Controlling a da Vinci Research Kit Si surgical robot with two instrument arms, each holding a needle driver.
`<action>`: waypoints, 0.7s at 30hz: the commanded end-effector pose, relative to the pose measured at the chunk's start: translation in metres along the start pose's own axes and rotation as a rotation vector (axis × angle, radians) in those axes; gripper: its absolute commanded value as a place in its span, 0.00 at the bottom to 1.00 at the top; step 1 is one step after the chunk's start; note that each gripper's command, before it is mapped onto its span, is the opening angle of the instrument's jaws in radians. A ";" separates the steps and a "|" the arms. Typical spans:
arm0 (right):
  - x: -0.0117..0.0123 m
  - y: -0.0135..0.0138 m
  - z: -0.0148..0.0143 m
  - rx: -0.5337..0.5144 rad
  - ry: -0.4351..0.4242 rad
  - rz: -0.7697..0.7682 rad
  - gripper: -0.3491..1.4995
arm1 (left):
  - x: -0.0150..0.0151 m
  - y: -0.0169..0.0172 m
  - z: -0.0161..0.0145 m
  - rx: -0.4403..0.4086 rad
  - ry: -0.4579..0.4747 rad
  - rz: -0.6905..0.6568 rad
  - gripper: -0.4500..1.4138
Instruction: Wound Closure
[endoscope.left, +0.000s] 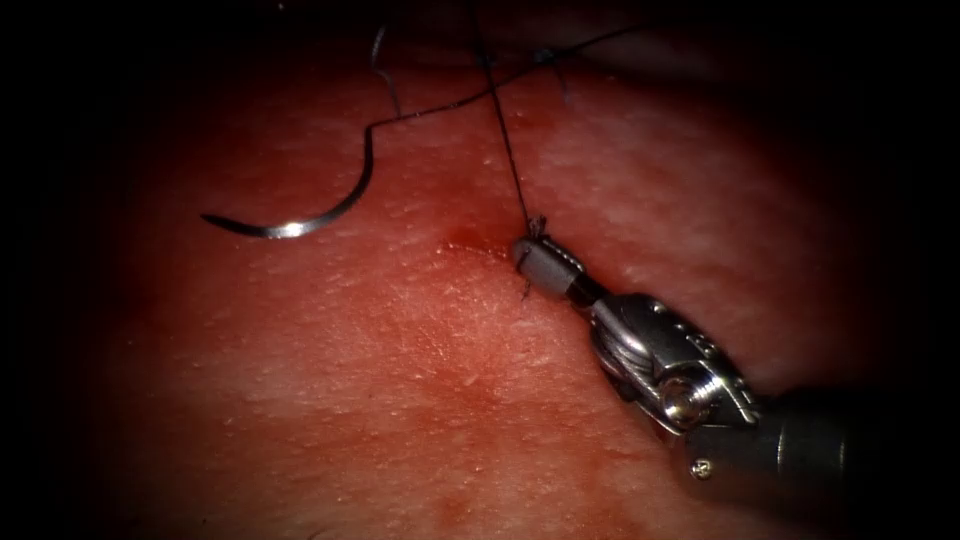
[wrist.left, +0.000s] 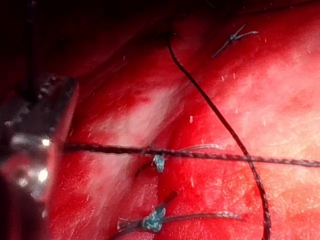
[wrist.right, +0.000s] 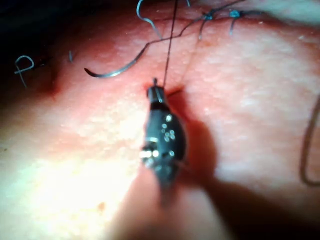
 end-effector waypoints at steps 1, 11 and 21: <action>-0.0006 -0.0001 0.0004 0.001 -0.003 -0.007 0.00 | 0.0001 -0.0006 0.0011 0.008 -0.001 0.000 0.00; -0.0014 -0.0007 -0.0004 0.028 -0.011 -0.069 0.00 | 0.0001 -0.0025 0.0045 0.022 -0.038 0.035 0.00; -0.0029 0.0002 -0.0002 0.301 0.024 -0.558 0.00 | -0.0005 -0.0026 0.0066 0.023 -0.056 0.046 0.00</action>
